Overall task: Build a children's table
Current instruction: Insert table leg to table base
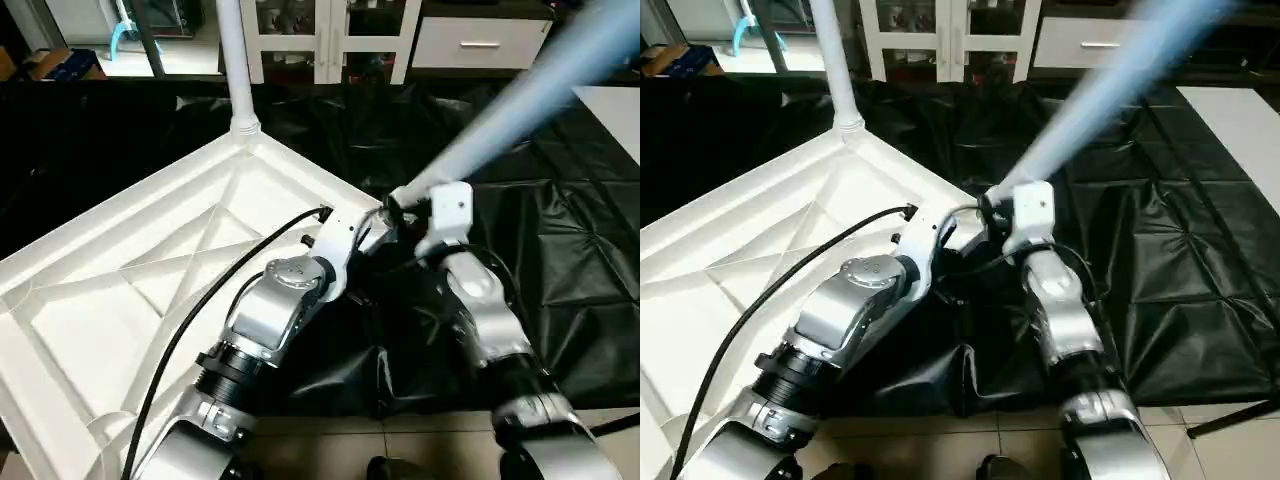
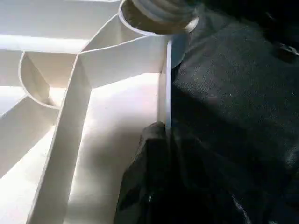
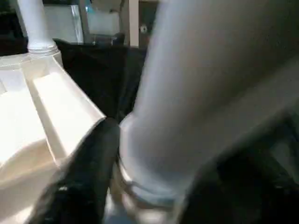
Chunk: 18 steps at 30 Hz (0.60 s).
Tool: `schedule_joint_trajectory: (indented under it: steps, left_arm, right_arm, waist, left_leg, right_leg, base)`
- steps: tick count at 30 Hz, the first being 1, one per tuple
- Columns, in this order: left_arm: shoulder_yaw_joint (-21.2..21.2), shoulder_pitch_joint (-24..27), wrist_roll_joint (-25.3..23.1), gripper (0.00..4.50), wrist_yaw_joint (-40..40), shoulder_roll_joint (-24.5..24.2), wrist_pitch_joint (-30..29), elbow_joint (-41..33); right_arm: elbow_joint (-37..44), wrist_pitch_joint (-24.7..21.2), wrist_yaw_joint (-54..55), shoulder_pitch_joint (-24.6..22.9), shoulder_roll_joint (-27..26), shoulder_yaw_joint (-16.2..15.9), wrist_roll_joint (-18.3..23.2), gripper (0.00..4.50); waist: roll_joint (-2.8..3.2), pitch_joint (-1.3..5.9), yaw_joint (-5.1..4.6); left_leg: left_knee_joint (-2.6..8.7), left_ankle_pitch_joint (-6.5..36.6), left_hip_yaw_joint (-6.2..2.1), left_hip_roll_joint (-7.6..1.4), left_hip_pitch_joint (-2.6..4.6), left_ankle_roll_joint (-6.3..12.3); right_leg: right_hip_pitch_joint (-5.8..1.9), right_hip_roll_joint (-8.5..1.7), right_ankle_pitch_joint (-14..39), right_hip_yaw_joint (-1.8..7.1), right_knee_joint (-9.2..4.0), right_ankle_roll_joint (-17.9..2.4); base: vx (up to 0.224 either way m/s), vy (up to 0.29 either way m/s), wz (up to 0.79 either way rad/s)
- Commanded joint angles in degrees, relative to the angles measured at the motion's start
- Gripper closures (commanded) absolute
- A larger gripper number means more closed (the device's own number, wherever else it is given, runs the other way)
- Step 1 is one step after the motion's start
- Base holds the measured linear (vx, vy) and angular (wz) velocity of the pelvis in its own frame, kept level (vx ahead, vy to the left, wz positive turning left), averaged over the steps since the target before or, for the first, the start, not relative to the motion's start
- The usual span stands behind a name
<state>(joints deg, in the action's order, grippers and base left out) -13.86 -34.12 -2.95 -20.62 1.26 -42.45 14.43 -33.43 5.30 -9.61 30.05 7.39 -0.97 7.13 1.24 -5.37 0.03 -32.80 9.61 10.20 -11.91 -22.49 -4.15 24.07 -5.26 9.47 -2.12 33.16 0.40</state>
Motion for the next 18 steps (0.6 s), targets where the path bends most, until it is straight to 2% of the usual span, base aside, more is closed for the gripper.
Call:
schedule_joint_trajectory:
  steps: [1,5,6,10,11,14,17,18]
  left_arm:
    - [2.08,-1.71,-0.30,4.50,0.77,-1.53,1.87,-1.12]
    - [1.86,-1.78,-0.21,4.50,0.66,-1.70,1.96,-1.08]
    - [1.64,-1.86,-0.10,4.50,0.45,-1.77,2.00,-1.03]
    - [1.14,-1.60,-0.04,4.50,0.23,-1.94,2.02,-1.27]
    - [1.14,-1.60,-0.04,4.50,0.23,-1.94,2.02,-1.27]
    - [0.83,-1.23,0.13,4.50,0.05,-2.39,1.99,-1.36]
    - [0.72,-1.11,0.07,4.50,-0.10,-2.75,2.28,-1.00]
    - [0.46,-1.11,-0.33,4.50,-0.39,-3.57,3.19,-0.28]
  right_arm:
    - [2.49,-3.18,0.13,-2.02,1.58,0.89,0.14,0.87]
    - [5.35,-4.59,0.00,-3.32,2.11,1.14,0.19,0.87]
    - [6.44,-5.31,0.11,-3.85,2.36,1.36,0.06,0.87]
    - [8.15,-7.08,-0.02,-5.11,2.54,1.50,0.01,0.87]
    - [8.15,-7.08,-0.02,-5.11,2.54,1.50,0.01,0.87]
    - [11.25,-10.87,-0.18,-7.91,2.04,1.00,0.35,0.87]
    - [12.14,-12.37,-0.35,-9.33,1.66,0.73,0.55,0.87]
    - [13.20,-13.40,0.06,-10.18,1.16,1.38,1.28,0.87]
  waist:
    - [-0.54,4.85,0.45]
    - [-0.54,5.06,0.58]
    - [-0.37,5.11,0.54]
    - [-0.47,5.30,0.76]
    - [-0.41,5.29,0.84]
    - [-0.44,5.32,0.96]
    - [-0.41,5.32,0.96]
    - [0.04,5.28,0.96]
  left_leg:
    - [2.64,5.20,0.62,-0.18,0.77,7.87]
    - [2.39,3.74,0.59,-0.11,0.80,7.83]
    - [2.30,2.81,0.55,-0.07,0.77,8.10]
    - [2.00,0.73,0.56,-0.10,0.80,9.56]
    - [1.97,0.48,0.54,-0.11,0.84,9.71]
    - [1.90,-0.10,0.47,-0.13,0.81,10.03]
    - [1.93,0.73,0.47,-0.15,0.79,9.66]
    - [1.97,1.90,0.38,-0.18,0.83,9.02]
  right_leg:
    - [-3.67,-1.14,-0.10,0.92,-2.33,-15.43]
    - [-3.75,-1.01,-2.19,0.96,-2.02,-15.83]
    - [-3.77,-0.98,-3.62,0.93,-1.90,-16.08]
    - [-3.80,-1.06,-6.32,0.92,-1.52,-17.22]
    - [-3.80,-1.03,-6.43,0.91,-1.49,-17.26]
    - [-3.87,-1.05,-6.38,0.90,-1.43,-17.35]
    - [-3.84,-1.12,-5.25,0.88,-1.54,-17.39]
    - [-3.79,-1.17,-3.85,0.83,-1.65,-17.31]
  base:
    - [0.000,0.000,0.00]
    - [0.000,0.000,0.00]
    - [0.000,0.000,0.00]
    - [0.000,0.000,0.00]
    - [0.000,0.000,0.00]
    - [0.000,0.000,0.00]
    - [0.000,0.000,0.00]
    - [0.000,0.000,0.00]
